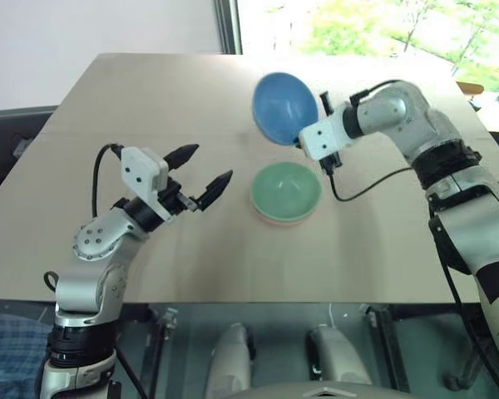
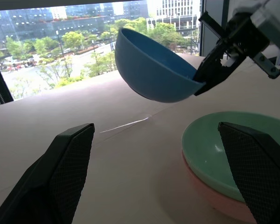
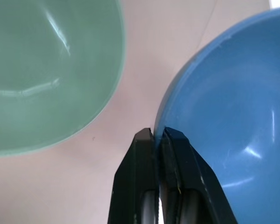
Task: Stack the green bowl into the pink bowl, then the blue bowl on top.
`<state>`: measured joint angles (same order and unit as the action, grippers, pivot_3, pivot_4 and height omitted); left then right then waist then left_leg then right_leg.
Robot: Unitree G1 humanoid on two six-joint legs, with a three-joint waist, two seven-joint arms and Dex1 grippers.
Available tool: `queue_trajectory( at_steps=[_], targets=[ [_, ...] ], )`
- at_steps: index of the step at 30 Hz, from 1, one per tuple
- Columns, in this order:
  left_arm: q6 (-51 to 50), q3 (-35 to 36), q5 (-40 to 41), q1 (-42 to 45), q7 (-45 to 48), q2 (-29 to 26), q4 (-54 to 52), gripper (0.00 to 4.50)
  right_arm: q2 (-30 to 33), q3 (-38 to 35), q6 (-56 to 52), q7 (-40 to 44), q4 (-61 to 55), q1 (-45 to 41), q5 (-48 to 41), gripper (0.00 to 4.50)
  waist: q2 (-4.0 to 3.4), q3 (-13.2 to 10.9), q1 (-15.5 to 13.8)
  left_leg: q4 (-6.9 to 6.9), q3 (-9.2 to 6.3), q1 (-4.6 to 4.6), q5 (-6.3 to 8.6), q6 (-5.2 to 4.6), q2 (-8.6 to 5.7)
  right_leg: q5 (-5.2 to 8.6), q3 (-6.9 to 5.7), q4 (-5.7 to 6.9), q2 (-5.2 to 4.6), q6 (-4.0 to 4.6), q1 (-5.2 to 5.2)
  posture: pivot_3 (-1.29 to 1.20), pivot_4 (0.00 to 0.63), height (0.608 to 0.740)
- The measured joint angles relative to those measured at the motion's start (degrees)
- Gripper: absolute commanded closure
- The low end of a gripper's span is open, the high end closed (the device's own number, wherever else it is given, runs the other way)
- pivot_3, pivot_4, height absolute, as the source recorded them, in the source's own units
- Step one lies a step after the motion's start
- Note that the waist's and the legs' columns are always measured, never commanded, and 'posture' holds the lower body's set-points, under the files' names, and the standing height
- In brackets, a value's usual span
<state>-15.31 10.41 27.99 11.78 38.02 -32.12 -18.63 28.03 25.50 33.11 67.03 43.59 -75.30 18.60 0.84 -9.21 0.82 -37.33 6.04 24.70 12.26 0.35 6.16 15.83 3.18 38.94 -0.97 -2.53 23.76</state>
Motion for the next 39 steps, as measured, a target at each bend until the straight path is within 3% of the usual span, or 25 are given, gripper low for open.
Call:
queue_trajectory(
  at_steps=[3, 7, 11, 18, 20, 21, 22, 24, 28, 31, 35, 39],
  targets=[
    [0.56, -0.48, -0.03, 1.17, 1.20, 0.00, 1.03, 0.00, 1.64, -0.64, -4.12, 5.91, -9.85, 2.59, -4.41, 4.46, 0.01, 0.01, -0.12, -0.05, 0.00, -0.02, 0.00, 0.00, 0.00, 0.00, -0.01, 0.02, -0.01, 0.00, -0.03, 0.00, 0.150, 0.740],
    [0.75, -2.60, -0.31, 4.85, 4.48, -0.11, 4.06, 0.00, 7.89, -0.67, -16.59, 15.86, -31.65, 11.14, -10.93, 4.46, 0.01, 0.01, -0.64, -0.07, -0.07, 0.02, 0.00, -0.01, 0.00, 0.00, -0.08, 0.01, 0.00, 0.00, -0.04, 0.00, 0.150, 0.740],
    [0.81, -4.00, -0.81, 5.75, 6.29, -0.08, 4.98, 0.00, 10.59, -0.72, -26.13, 19.61, -42.71, 14.46, -13.87, 4.46, 0.01, 0.01, -0.17, -0.08, -0.05, -0.01, 0.00, -0.01, 0.00, 0.00, -0.06, 0.04, 0.01, 0.00, -0.04, 0.00, 0.150, 0.740],
    [0.88, -4.30, -1.07, 7.24, 7.29, 0.18, 6.61, 0.00, 11.55, -0.70, -32.32, 19.89, -48.58, 16.40, -14.43, 2.20, 0.02, 0.01, -0.22, -0.12, -0.07, -0.01, 0.04, -0.08, 0.00, 0.00, -0.07, 0.04, 0.03, 0.00, -0.05, 0.00, 0.150, 0.740],
    [0.88, -4.30, -1.12, 7.25, 7.57, 0.19, 6.71, 0.00, 11.55, -0.70, -32.96, 19.54, -48.82, 16.40, -14.30, 1.22, 0.02, 0.01, -0.22, -0.11, -0.07, 0.00, 0.02, -0.05, 0.00, 0.00, -0.07, 0.04, 0.03, 0.00, -0.05, 0.00, 0.150, 0.740],
    [0.88, -4.30, -1.13, 7.26, 7.65, 0.19, 6.75, 0.00, 11.55, -0.70, -33.02, 19.47, -48.82, 16.40, -14.25, 1.13, 0.02, 0.01, -0.22, -0.11, -0.07, 0.00, 0.02, -0.04, 0.00, 0.00, -0.07, 0.04, 0.03, 0.00, -0.05, 0.00, 0.150, 0.740],
    [0.88, -4.30, -1.14, 7.25, 7.87, 0.20, 6.81, 0.00, 11.55, -0.70, -33.10, 19.08, -48.82, 16.40, -14.11, 0.59, 0.02, 0.01, -0.21, -0.11, -0.07, 0.00, 0.02, -0.04, 0.00, 0.00, -0.07, 0.04, 0.03, 0.00, -0.05, 0.00, 0.150, 0.740],
    [0.88, -4.30, -1.14, 7.26, 7.93, 0.21, 6.81, 0.00, 11.45, -0.74, -33.18, 18.25, -48.82, 16.40, -14.02, 0.08, 0.02, 0.01, -0.21, -0.12, -0.07, 0.00, 0.02, -0.04, 0.00, 0.00, -0.07, 0.04, 0.03, 0.00, -0.05, 0.00, 0.150, 0.740],
    [0.73, -4.30, -1.11, 7.02, 7.89, 0.30, 6.62, 0.00, 9.67, -4.58, -39.50, 12.06, -49.04, 17.71, -15.44, 0.08, 0.03, 0.01, -0.24, -0.12, -0.07, 0.00, 0.00, -0.02, 0.00, 0.00, -0.07, 0.04, 0.02, 0.00, -0.05, 0.00, 0.150, 0.740],
    [-1.00, -4.80, -1.10, 5.85, 6.88, 0.62, 5.42, 0.00, 6.90, -12.84, -53.89, 4.73, -51.29, 19.00, -21.08, 0.08, 0.04, 0.01, -0.38, -0.11, -0.07, 0.04, 0.00, 0.00, 0.00, 0.00, -0.07, 0.05, 0.01, 0.00, -0.04, 0.00, 0.150, 0.740],
    [-2.10, -6.89, -1.18, 4.67, 6.63, 1.28, 4.29, 0.00, 8.90, -22.47, -66.03, -1.19, -57.79, 20.81, -27.01, 0.08, 0.09, 0.04, -1.00, -0.10, -0.09, 0.04, 0.03, -0.06, 0.00, 0.00, -0.09, -0.02, 0.01, 0.00, -0.06, 0.00, 0.150, 0.740],
    [-2.80, -7.04, -1.18, 5.00, 6.64, 1.28, 4.19, 0.00, 10.26, -30.39, -74.28, -7.24, -63.95, 33.02, -30.93, 0.08, 0.18, 0.10, -1.47, -0.12, -0.12, 0.01, 0.14, -0.25, -0.02, 0.00, -0.08, 0.01, 0.01, 0.00, -0.11, 0.00, 0.150, 0.740]
  ],
)
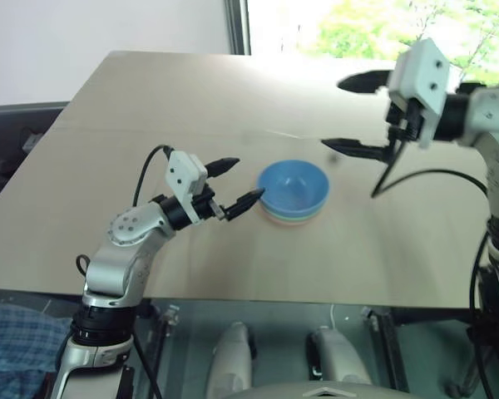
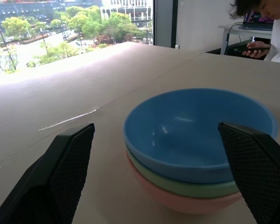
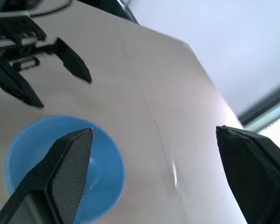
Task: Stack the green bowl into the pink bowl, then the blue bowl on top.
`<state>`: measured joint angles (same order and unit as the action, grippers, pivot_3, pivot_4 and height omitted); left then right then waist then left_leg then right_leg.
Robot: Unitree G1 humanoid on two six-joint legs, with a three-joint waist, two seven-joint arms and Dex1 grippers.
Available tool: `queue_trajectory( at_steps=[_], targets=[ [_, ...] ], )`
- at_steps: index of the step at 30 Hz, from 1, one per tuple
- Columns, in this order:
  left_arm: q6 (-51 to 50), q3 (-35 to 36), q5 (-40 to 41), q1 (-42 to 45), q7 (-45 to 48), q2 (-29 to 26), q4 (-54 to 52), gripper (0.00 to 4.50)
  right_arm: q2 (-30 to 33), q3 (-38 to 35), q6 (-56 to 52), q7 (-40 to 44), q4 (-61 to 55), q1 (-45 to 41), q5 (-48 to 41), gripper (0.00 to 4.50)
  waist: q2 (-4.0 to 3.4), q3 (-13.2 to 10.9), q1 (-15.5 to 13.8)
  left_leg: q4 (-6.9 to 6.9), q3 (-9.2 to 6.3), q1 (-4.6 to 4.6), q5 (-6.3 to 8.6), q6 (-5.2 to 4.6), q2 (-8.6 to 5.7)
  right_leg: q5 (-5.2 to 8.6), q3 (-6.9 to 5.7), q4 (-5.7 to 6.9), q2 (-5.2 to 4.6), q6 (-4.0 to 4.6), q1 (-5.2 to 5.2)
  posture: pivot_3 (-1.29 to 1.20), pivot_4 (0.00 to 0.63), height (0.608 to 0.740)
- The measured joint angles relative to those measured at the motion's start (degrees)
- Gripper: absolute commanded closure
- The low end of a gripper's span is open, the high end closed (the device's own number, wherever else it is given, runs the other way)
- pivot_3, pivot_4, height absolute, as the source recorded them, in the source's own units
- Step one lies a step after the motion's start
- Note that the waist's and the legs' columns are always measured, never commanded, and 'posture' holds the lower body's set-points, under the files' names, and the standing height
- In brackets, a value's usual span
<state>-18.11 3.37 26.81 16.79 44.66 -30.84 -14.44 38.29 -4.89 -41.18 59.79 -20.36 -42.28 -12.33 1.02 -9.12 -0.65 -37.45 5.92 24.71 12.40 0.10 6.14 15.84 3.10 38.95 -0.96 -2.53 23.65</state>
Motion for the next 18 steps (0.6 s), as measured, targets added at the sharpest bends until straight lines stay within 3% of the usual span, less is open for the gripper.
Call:
queue_trajectory(
  at_steps=[3, 10, 18],
  targets=[
    [-0.21, -0.64, -0.18, 0.42, -0.03, 0.60, 0.29, 0.00, -3.54, -8.66, -3.45, -6.48, -3.50, 11.44, -3.00, 0.08, 0.02, 0.01, -0.23, 0.02, -0.07, 0.02, 0.00, 0.00, -0.03, 0.00, -0.04, -0.04, 0.00, -0.01, -0.03, 0.00, 0.150, 0.740],
    [0.11, -1.29, -1.88, -0.86, -0.04, 1.04, 1.92, 0.00, -5.48, -19.41, 10.39, -6.70, -4.47, 39.15, -6.06, 0.08, 0.01, 0.02, 0.06, 0.04, -0.15, -0.05, 0.00, -0.01, -0.06, 0.01, -0.04, -0.05, 0.03, -0.03, -0.10, 0.00, 0.150, 0.740],
    [2.89, -1.14, -4.17, -4.19, 0.20, 0.64, 3.33, 0.00, -6.75, -20.28, 27.09, -1.54, -3.07, 51.84, -8.93, 0.08, -0.01, 0.06, 1.30, 0.00, -0.19, -0.22, 0.00, -0.01, -0.06, 0.01, -0.04, 0.00, 0.03, -0.04, -0.26, 0.00, 0.150, 0.740]
  ],
)
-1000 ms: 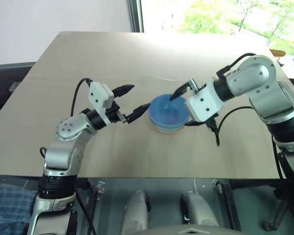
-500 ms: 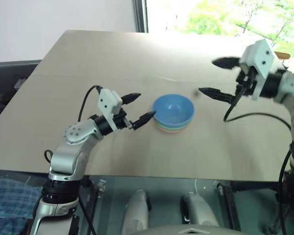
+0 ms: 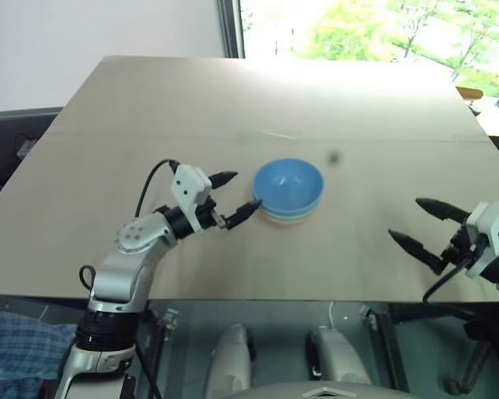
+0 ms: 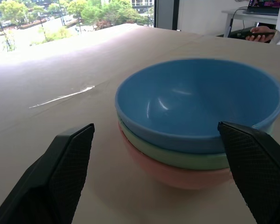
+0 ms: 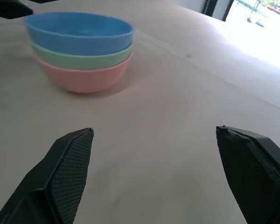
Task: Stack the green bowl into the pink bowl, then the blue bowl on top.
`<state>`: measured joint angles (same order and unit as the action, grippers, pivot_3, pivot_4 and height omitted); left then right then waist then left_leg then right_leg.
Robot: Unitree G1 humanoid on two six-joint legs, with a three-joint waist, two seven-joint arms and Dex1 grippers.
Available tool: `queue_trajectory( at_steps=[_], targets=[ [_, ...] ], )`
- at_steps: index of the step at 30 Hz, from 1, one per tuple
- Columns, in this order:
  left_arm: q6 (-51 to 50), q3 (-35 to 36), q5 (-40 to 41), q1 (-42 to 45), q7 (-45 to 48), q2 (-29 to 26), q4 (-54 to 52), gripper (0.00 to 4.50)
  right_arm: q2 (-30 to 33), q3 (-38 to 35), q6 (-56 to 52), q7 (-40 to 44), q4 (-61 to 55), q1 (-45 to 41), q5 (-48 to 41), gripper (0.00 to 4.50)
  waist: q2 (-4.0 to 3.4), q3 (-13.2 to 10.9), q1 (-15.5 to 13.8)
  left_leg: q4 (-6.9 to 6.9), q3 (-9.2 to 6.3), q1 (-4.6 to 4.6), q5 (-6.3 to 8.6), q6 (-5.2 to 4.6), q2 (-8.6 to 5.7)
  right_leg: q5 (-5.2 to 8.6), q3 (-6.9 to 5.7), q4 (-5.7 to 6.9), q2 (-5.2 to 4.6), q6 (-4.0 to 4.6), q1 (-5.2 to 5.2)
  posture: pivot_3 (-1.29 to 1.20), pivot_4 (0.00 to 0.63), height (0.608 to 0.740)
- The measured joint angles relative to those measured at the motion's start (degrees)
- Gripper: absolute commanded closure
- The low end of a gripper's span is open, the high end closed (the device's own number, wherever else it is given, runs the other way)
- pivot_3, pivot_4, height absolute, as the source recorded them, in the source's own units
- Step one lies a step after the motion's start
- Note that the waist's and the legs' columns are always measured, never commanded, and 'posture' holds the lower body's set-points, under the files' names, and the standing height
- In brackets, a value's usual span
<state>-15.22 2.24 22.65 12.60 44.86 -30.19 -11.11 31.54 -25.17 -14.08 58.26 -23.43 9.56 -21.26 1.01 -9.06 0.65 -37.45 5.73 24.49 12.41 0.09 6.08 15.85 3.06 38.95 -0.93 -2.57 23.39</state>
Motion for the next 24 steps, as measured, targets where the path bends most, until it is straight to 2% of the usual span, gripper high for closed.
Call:
queue_trajectory(
  at_steps=[9, 15, 24],
  targets=[
    [2.87, 2.66, -1.10, -5.04, -1.49, -0.41, -1.12, 0.00, -0.04, 1.34, 8.04, 1.89, 4.27, 2.88, -2.31, 0.08, 0.01, 0.01, -0.05, 0.00, -0.01, 0.00, 0.00, 0.00, 0.00, 0.00, -0.01, -0.01, -0.01, 0.01, 0.00, 0.00, 0.150, 0.740],
    [4.70, 6.30, -0.62, -7.31, -2.48, -0.45, -3.89, 0.00, 0.32, 2.05, 9.42, 1.70, 4.91, 2.87, -3.36, 0.08, 0.01, 0.01, -0.07, 0.00, 0.00, 0.00, 0.00, 0.00, 0.00, 0.00, -0.01, -0.01, -0.01, 0.01, 0.00, 0.00, 0.150, 0.740],
    [6.07, 6.69, -0.62, -8.28, -2.17, -0.81, -3.94, 0.00, 1.78, 2.78, 10.66, 1.53, 6.45, 2.67, -4.79, 0.08, 0.03, 0.04, -0.09, 0.00, 0.00, 0.00, 0.00, 0.00, 0.00, 0.00, -0.01, -0.01, -0.01, 0.01, 0.00, 0.00, 0.150, 0.740]
  ],
)
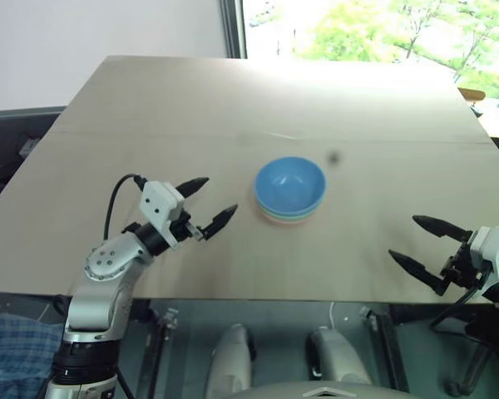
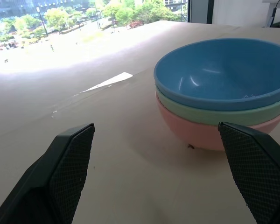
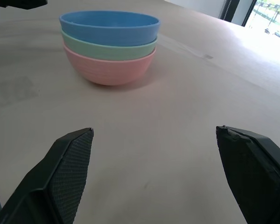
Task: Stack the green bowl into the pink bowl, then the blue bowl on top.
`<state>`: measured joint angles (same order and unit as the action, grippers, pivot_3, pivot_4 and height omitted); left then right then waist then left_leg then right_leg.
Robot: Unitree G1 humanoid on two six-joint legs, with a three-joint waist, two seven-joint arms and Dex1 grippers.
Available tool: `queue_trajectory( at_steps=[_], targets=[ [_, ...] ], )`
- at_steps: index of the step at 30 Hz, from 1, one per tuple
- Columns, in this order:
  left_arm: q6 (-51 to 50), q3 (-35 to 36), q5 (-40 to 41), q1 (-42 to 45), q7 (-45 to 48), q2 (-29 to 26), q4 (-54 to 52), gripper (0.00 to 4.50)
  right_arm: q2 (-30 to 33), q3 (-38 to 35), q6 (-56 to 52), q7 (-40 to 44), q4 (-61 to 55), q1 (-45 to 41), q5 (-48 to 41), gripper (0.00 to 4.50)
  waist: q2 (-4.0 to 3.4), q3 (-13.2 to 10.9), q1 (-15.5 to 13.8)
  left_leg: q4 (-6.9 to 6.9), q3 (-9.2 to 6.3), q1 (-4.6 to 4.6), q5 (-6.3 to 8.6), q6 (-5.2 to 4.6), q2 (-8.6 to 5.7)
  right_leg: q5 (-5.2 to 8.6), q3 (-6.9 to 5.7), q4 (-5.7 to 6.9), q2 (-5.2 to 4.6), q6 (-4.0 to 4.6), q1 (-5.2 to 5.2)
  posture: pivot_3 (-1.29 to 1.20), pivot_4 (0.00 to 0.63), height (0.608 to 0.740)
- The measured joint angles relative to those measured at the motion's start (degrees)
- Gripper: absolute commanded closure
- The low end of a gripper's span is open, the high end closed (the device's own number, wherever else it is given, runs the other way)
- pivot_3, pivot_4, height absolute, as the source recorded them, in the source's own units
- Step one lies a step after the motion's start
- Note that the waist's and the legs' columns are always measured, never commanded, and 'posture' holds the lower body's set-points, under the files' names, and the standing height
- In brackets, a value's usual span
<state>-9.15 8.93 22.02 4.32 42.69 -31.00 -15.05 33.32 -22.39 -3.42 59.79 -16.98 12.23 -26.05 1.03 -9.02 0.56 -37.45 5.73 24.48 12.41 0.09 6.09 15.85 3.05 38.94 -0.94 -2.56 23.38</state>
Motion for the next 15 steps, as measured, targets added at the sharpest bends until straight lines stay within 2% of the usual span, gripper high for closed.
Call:
queue_trajectory(
  at_steps=[5, 15],
  targets=[
    [0.81, 0.28, 0.02, 0.02, -0.26, 0.09, 0.00, 0.00, -0.04, -0.32, -0.07, -0.15, -0.05, -0.36, -4.47, 0.08, 0.00, 0.00, 0.00, 0.00, -0.01, 0.01, 0.00, 0.00, 0.00, 0.00, 0.00, 0.00, 0.00, 0.00, 0.00, 0.00, 0.150, 0.740],
    [2.38, 0.28, -0.04, 0.02, -0.49, 0.44, 0.22, 0.00, 0.14, -0.39, 0.06, -0.25, -0.16, -0.46, -5.98, 0.08, 0.01, 0.01, 0.00, 0.00, 0.00, 0.00, 0.00, 0.00, 0.00, 0.00, 0.00, 0.00, 0.00, 0.00, 0.00, 0.00, 0.150, 0.740]
  ],
)
